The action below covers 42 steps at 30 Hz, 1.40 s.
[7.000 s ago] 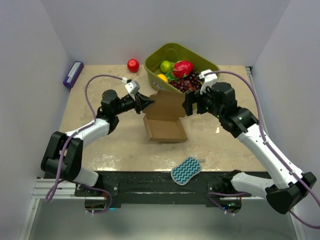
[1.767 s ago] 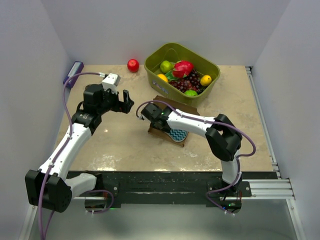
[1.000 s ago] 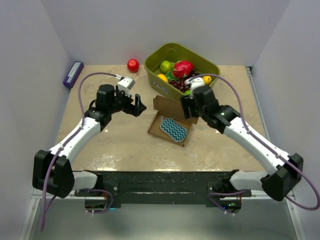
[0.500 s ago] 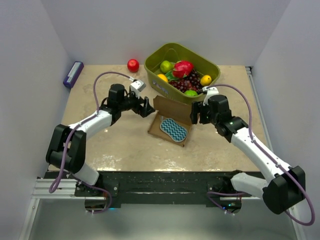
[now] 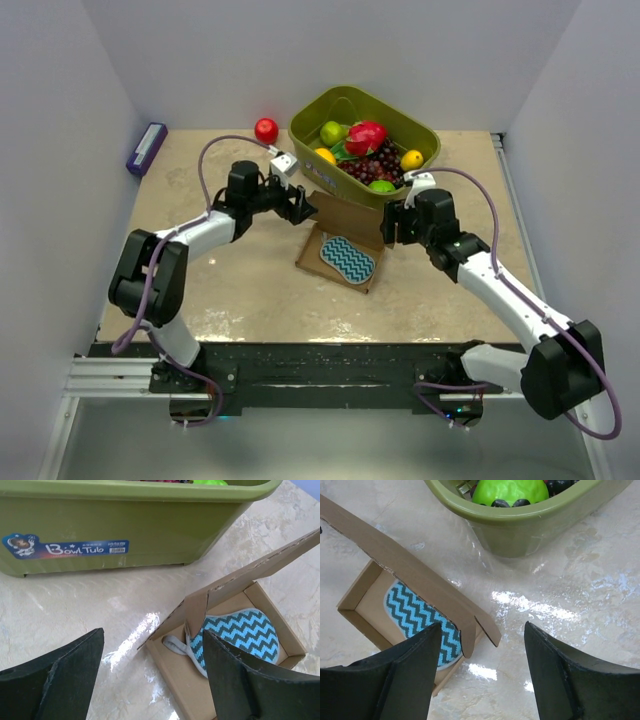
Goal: Fold the paper box
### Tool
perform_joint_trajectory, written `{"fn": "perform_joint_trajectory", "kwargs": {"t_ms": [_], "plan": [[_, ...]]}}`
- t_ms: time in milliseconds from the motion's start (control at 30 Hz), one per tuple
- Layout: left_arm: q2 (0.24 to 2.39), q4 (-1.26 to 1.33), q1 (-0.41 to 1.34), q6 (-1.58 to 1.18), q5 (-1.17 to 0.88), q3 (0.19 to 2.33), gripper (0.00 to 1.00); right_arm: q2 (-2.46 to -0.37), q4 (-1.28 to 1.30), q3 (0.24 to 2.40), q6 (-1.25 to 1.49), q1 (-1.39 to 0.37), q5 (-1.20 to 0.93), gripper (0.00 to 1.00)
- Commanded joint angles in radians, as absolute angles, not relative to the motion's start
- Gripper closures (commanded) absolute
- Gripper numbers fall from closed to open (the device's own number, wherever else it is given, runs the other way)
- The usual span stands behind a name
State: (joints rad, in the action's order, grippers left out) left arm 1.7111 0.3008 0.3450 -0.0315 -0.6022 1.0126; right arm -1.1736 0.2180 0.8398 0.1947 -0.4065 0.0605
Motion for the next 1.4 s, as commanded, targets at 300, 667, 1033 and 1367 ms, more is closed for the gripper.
{"fn": "perform_joint_trajectory", "kwargs": {"t_ms": [300, 667, 1033, 1367], "plan": [[1.753, 0.376, 0.387, 0.026, -0.595, 1.063, 0.47, -1.246, 0.16, 0.828, 0.178, -0.403, 0.106, 0.49], [1.755, 0.365, 0.406, 0.038, -0.548, 1.062, 0.76, -1.272, 0.15, 0.83, 0.193, -0.403, 0.127, 0.65], [1.72, 0.331, 0.479, 0.051, -0.415, 1.058, 0.99, -1.256, 0.15, 0.831, 0.215, -0.428, 0.192, 0.82], [1.643, 0.33, 0.569, -0.02, -0.069, 1.009, 1.0, -1.278, 0.013, 0.83, 0.327, -0.604, 0.452, 1.0]]}}
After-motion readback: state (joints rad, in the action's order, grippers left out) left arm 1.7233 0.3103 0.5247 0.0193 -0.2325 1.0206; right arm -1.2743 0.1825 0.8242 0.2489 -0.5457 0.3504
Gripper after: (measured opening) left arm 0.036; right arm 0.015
